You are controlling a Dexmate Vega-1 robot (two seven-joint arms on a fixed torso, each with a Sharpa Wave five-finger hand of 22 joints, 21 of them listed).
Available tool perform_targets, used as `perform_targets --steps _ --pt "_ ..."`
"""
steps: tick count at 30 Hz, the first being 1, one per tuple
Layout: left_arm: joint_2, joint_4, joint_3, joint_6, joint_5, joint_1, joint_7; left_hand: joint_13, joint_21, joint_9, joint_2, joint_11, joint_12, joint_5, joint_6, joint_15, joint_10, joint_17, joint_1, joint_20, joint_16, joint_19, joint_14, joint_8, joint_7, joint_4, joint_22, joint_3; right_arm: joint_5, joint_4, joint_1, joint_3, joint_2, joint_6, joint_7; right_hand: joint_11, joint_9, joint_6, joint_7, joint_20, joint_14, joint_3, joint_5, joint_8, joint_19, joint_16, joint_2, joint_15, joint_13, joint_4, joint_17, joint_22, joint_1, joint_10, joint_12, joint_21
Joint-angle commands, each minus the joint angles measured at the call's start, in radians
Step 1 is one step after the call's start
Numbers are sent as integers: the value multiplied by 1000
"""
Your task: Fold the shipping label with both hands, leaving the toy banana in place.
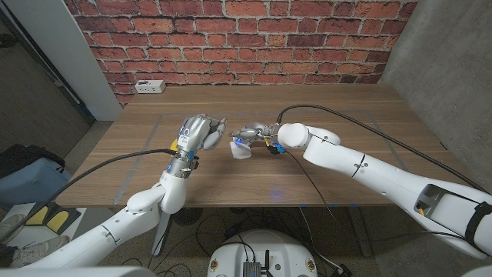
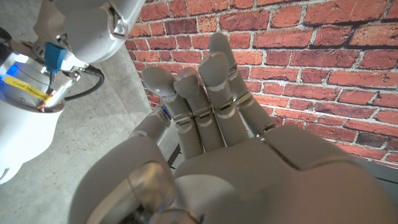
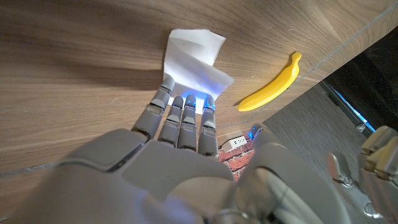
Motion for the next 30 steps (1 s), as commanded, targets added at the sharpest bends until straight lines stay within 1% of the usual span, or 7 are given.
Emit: perform_targets --steps 1,7,9,12,17,20,30 --pt "-96 57 -102 -133 77 47 67 -108 22 -45 14 -10 -113 -24 -58 1 -48 -132 -33 14 -100 -82 -42 -28 -9 16 -22 -2 -69 -49 7 -39 -3 -74 2 -2 2 -8 -13 -5 -7 17 6 -6 -9 -7 16 -4 3 -3 1 2 12 -11 -6 -2" --pt "-42 16 -67 -56 32 52 2 -348 38 -221 20 -26 -324 -27 -159 -38 -182 -296 -84 38 -324 -218 -180 -162 11 61 -102 -5 -109 -68 15 -69 1 -128 6 -10 2 -12 -28 -18 -21 35 7 -9 -30 -13 24 -20 3 -15 -2 2 31 -17 -8 -7" --pt "-25 6 -60 -43 15 52 -19 -397 30 -286 17 -31 -379 -23 -186 -45 -246 -368 -106 47 -432 -264 -232 -210 -22 78 -154 4 -125 -74 18 -81 3 -144 4 -12 2 -12 -32 -20 -32 37 6 -10 -45 -15 25 -22 3 -14 -1 2 31 -18 -8 -11" --pt "-6 -2 -48 -32 -4 49 -35 -443 18 -330 6 -39 -423 -24 -225 -42 -286 -425 -130 58 -514 -300 -284 -250 -15 87 -198 2 -154 -82 27 -105 9 -172 8 -13 2 -9 -37 -25 -41 43 6 -9 -57 -15 35 -24 3 -8 2 2 29 -19 -8 -13" --pt "13 4 -29 -38 -24 39 -22 -466 7 -357 -1 -31 -450 -28 -247 -31 -313 -455 -150 68 -554 -325 -303 -276 -9 94 -227 -8 -230 -95 57 -164 21 -245 21 -27 3 -4 -50 -44 -75 111 7 -10 -94 -13 72 -42 3 -18 4 2 81 -38 -13 -11" --pt "23 11 -20 -53 -37 32 -13 -470 3 -367 -10 -27 -458 -31 -253 -28 -323 -464 -163 71 -568 -335 -316 -285 -1 100 -238 -19 -261 -98 67 -187 26 -276 23 -45 3 -5 -66 -49 -87 171 17 -12 -106 -8 77 -52 4 -30 5 2 130 -48 -13 -6" --pt "53 7 -8 -57 -71 29 -42 -487 -11 -389 -34 -26 -481 -47 -272 -19 -341 -489 -223 75 -609 -350 -353 -312 6 131 -275 -62 -355 -91 79 -245 44 -350 5 -68 5 -28 -91 -76 -118 222 21 -19 -129 -7 77 -83 4 -40 9 2 178 -88 -19 -6"
